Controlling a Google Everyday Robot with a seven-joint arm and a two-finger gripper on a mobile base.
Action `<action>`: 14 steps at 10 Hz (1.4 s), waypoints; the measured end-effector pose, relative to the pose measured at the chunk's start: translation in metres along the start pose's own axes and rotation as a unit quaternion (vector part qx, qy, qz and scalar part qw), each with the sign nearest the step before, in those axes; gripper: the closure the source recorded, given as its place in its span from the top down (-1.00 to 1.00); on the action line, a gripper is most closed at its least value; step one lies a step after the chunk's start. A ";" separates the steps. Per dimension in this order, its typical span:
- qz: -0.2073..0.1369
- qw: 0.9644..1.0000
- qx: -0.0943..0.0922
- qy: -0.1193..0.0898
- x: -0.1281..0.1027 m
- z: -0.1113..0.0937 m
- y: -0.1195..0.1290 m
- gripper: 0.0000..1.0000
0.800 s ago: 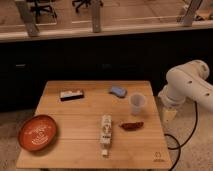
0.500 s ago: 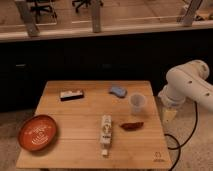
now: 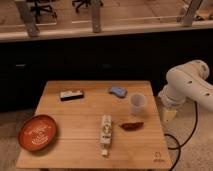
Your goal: Move the arm in a circular motion
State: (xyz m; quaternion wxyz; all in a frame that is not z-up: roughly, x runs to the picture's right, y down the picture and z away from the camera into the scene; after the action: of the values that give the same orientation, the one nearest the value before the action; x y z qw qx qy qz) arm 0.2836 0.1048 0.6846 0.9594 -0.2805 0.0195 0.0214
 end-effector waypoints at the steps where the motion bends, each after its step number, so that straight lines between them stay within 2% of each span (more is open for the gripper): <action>1: 0.000 1.000 0.000 0.000 0.000 0.000 0.000 0.60; 10: 0.001 1.000 0.001 0.000 0.000 -0.001 -0.001 0.60; 14: 0.002 1.000 0.008 0.002 -0.010 -0.001 -0.035 0.60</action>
State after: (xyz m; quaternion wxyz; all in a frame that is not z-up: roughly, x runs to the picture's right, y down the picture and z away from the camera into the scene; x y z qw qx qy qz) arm 0.2755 0.0747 0.7032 0.9614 -0.2733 0.0218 0.0228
